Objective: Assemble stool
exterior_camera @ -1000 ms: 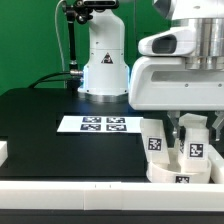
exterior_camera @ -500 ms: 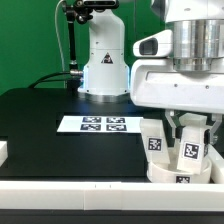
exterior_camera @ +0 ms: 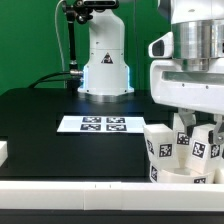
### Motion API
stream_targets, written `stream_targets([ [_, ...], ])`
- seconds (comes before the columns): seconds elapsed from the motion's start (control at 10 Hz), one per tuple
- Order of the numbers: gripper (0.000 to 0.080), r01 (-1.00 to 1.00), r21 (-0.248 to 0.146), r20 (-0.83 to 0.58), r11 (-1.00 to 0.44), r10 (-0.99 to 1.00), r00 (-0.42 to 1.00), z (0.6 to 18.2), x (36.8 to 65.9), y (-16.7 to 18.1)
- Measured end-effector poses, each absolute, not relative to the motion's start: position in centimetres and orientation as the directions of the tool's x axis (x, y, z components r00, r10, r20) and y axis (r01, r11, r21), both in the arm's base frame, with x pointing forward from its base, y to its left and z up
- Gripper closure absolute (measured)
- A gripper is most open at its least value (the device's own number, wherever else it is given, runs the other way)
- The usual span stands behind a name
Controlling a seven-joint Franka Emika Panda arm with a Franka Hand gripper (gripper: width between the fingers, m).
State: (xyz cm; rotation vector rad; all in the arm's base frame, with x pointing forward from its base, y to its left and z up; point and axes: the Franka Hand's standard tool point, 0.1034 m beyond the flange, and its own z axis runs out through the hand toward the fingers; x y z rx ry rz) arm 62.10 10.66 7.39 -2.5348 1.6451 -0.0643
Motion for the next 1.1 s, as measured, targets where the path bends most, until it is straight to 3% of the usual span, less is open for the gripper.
stream_targets([
  [0.6, 0.0459, -0.993, -0.108, -0.081, -0.048, -0.995, 0.057, 7.39, 62.12, 10.68],
  [0.8, 0.0459, -0.977, -0.131, -0.126, 0.166, -0.981, -0.150, 7.35, 62.42, 10.22],
  [1.1, 0.0459, -0.871, -0.133, -0.195, 0.473, -0.874, -0.445, 7.31, 62.51, 10.73],
])
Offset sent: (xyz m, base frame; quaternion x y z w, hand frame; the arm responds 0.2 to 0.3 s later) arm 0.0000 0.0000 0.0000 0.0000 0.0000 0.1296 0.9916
